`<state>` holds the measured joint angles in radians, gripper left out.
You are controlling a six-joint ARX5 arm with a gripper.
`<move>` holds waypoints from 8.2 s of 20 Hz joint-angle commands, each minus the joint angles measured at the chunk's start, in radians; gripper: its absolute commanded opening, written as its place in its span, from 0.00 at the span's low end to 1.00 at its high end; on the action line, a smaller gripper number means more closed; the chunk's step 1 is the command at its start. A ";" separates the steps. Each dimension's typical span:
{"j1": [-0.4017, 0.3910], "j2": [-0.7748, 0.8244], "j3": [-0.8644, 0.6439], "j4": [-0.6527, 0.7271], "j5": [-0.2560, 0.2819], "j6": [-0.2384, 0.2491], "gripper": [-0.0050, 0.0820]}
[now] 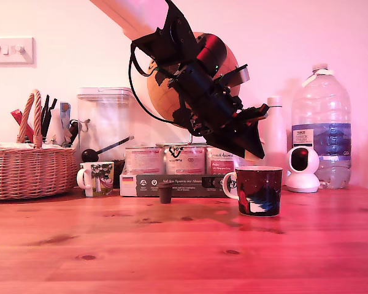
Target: Pick up the coffee capsules on the table and drop them inside the coffee cup
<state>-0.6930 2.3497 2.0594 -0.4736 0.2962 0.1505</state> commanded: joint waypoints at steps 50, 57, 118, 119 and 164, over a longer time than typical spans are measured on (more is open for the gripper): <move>0.138 -0.112 0.005 -0.058 0.092 0.026 0.03; 0.156 -0.170 -0.032 -0.037 0.047 0.023 0.03; 0.372 -0.178 -0.899 1.046 0.201 0.022 0.84; 0.372 -0.164 -0.883 1.043 0.206 0.006 0.84; 0.326 0.084 -0.383 0.631 0.353 -0.126 0.37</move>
<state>-0.3683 2.4065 1.6699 0.1535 0.6460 0.0181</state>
